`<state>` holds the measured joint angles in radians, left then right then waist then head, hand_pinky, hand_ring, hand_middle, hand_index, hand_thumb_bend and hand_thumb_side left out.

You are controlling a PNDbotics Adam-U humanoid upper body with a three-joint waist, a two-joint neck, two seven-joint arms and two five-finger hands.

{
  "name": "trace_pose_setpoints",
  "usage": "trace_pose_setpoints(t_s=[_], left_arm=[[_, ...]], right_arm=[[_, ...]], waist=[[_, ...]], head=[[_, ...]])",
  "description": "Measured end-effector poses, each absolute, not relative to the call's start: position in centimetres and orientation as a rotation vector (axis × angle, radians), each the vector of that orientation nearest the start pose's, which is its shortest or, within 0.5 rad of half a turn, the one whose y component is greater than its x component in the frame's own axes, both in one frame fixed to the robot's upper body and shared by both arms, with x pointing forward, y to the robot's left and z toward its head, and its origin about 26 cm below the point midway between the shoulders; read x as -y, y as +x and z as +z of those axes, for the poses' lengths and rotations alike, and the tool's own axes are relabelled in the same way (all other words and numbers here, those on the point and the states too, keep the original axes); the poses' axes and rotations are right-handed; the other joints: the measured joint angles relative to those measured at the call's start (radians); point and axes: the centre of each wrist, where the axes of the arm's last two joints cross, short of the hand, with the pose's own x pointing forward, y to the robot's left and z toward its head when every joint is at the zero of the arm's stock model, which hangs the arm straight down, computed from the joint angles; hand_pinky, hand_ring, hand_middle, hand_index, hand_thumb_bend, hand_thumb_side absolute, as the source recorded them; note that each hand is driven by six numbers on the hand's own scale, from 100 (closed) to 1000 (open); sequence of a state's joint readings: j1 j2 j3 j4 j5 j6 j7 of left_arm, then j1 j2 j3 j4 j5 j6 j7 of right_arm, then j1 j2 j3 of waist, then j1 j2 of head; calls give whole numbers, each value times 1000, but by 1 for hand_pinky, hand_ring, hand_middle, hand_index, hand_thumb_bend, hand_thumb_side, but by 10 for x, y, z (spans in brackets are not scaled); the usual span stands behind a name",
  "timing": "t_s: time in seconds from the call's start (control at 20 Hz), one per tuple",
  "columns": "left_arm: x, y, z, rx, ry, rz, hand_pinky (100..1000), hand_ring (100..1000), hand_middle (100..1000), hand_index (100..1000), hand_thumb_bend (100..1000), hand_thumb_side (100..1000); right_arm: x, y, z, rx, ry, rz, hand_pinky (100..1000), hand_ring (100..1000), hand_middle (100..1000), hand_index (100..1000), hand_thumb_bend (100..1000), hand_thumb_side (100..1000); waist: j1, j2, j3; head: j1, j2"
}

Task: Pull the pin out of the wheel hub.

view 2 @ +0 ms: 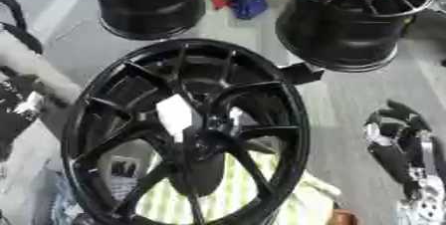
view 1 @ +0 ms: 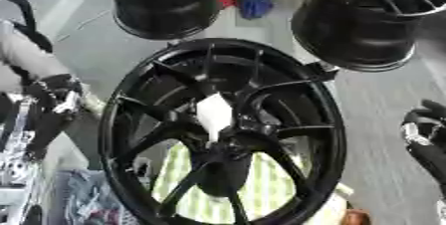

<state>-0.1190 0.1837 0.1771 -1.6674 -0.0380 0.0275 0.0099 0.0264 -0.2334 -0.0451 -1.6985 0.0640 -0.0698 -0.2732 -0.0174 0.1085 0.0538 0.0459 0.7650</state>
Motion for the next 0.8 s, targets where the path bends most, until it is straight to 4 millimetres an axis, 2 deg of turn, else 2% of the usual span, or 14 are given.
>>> trace_pose_setpoints(t_s=[0.5, 0.65, 0.8], left_arm=[[-322, 301, 68, 1771, 312, -62, 563, 621, 624, 743, 231, 314], [-330, 300, 81, 1805, 342, -110, 565, 622, 626, 747, 240, 317], [-335, 299, 102, 1868, 370, -223, 573, 627, 632, 753, 245, 326]], right_arm=[[308, 268, 31, 1761, -467, -19, 708, 611, 681, 818, 148, 255], [308, 268, 31, 1761, -467, -19, 708, 610, 681, 818, 148, 256], [308, 268, 31, 1761, -466, -19, 708, 610, 681, 818, 148, 256]], waist=[[0, -2, -1], [3, -3, -6], [11, -3, -14]], head=[[0, 0], [-1, 0], [-1, 0]])
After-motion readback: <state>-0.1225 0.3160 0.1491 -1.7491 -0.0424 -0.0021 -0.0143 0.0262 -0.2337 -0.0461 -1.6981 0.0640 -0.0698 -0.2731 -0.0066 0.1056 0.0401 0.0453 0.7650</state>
